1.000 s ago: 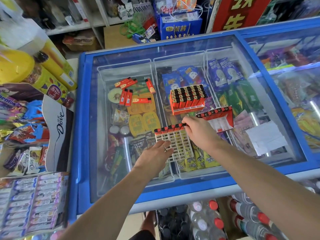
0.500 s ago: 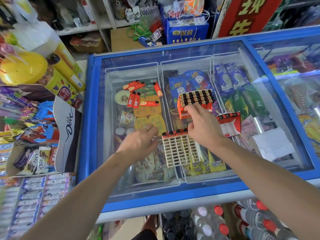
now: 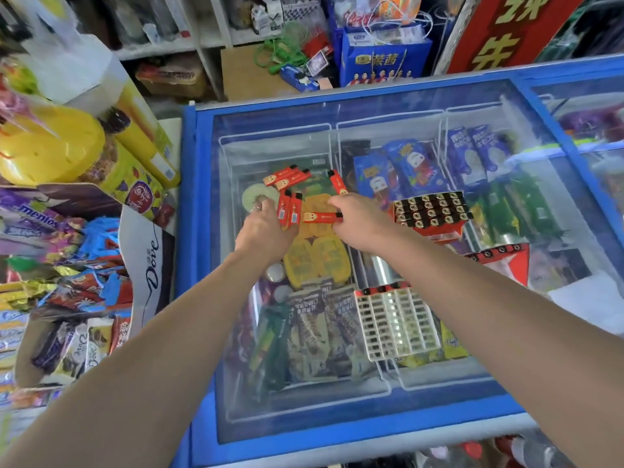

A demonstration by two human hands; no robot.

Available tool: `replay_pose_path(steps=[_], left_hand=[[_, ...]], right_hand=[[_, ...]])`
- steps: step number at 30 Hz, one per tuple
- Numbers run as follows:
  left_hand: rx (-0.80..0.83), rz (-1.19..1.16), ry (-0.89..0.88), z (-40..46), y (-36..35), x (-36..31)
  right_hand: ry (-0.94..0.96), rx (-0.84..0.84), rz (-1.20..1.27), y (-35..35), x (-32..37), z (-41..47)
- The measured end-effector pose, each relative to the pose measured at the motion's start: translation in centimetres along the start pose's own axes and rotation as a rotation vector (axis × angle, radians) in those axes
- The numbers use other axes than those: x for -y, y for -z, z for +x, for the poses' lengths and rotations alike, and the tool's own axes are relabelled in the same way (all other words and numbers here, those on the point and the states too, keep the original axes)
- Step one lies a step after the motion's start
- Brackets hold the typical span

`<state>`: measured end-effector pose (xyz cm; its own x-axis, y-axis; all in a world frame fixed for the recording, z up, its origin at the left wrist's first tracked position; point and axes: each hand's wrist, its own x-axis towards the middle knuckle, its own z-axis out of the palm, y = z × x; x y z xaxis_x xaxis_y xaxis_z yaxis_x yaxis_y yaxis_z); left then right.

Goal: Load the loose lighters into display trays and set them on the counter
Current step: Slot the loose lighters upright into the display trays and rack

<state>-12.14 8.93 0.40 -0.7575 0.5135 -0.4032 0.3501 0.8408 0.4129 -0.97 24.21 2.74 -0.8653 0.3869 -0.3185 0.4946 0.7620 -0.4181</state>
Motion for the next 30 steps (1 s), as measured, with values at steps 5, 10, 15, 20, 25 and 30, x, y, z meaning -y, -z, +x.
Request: replay_pose_path(steps=[5,10,15,20,25,30], left_hand=[[-0.011,0.044,-0.004,2.8,-0.8,-0.4],[0.001,0.143,0.001,4.8,-1.9,-0.9],[0.03,0.128,0.003,5.4,-2.5,-0.7],[0.092,0.169,-0.021,4.1,-2.5,-0.6],[0.121,-0.014,-0.005,1.2,-2.0,-1.3],[0.124,-0.249,-0.001,-3.2,-2.1,-2.3]], right_hand=[[-0.039,0.077,-0.17,-2.4,0.6,2.9],[-0.115,0.049,-0.289,-3.7,1.1,3.9],[-0.158,0.018,-0.279,-3.9,0.8,3.7],[-0.156,0.011,-0.212,-3.0,1.4,2.5],[-0.062,-0.165,0.049,-0.6,1.9,0.0],[-0.081,-0.338,0.579,3.2,2.1,-4.7]])
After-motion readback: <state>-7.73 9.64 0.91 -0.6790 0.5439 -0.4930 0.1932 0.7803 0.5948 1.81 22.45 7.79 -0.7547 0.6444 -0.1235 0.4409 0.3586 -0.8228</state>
